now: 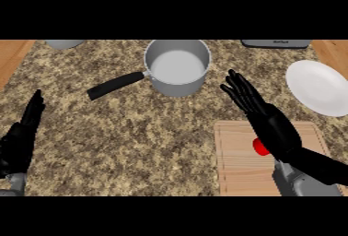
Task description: Pick the can from the cutting board and place it in the pot
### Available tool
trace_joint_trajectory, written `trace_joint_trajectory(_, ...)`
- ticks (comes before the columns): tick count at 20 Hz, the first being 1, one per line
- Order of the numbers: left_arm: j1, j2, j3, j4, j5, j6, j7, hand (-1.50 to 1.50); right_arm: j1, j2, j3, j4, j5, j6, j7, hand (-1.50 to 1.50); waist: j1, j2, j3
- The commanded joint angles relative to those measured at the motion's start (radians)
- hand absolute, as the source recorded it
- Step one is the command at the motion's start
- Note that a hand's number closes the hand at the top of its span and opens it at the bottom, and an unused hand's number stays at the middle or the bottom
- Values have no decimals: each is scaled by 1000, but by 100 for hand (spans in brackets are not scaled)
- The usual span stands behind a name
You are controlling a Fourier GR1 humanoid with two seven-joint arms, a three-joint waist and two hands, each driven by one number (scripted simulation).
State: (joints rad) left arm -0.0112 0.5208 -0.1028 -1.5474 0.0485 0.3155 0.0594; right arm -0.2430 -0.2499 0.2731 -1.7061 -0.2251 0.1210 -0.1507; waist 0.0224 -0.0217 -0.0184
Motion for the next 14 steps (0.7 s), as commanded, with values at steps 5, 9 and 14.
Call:
trace_joint_trajectory(5,-97,-92,53,-97,124,12,30,0,80,-116,-392,270,-177,-35,-44,150,-42,39,25)
trace_joint_trajectory(9,-106,-138,45,-95,187,-15,39,0,141,-215,-445,454,12,-160,-59,-150,-34,46,23)
trace_joint_trajectory(14,-158,-145,49,-94,203,-23,102,0,131,-189,-556,704,-69,-1,-460,-150,-17,29,22)
